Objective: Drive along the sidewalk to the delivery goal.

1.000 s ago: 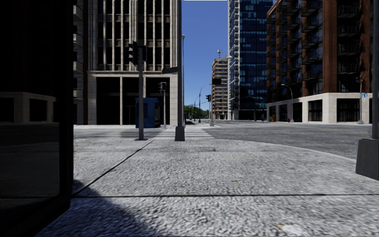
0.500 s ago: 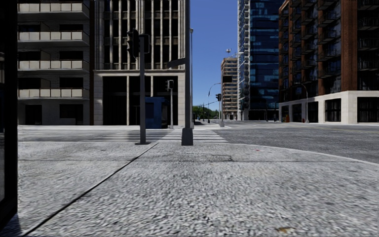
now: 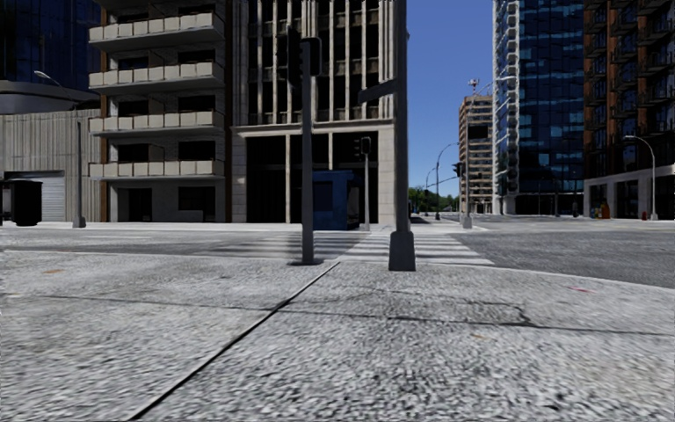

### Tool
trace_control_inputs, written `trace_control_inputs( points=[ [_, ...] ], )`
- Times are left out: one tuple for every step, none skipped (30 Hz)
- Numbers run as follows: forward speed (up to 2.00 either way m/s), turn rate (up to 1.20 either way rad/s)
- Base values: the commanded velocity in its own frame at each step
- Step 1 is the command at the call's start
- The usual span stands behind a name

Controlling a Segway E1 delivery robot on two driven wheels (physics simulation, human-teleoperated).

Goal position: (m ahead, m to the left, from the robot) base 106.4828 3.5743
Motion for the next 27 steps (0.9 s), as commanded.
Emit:
trace_control_inputs(
  points=[
    [2.0,0.51],
    [2.0,0.51],
    [2.0,0.53],
    [2.0,0.54],
    [2.0,0.54],
    [2.0,0.54],
    [2.0,0.54],
    [2.0,0.54],
    [2.0,0.54],
    [2.0,0.54],
    [2.0,0.54],
    [2.0,0.54],
    [2.0,0.54],
    [2.0,0.54],
    [2.0,0.54],
    [2.0,0.54],
    [2.0,0.54],
    [1.99,0.54],
    [1.95,0.54],
    [1.95,0.54],
    [1.78,0.54],
    [1.53,0.54],
    [1.34,0.54],
    [1.34,0.54],
    [1.27,0.54],
    [1.25,0.44],
    [1.25,0.02]
  ],
)
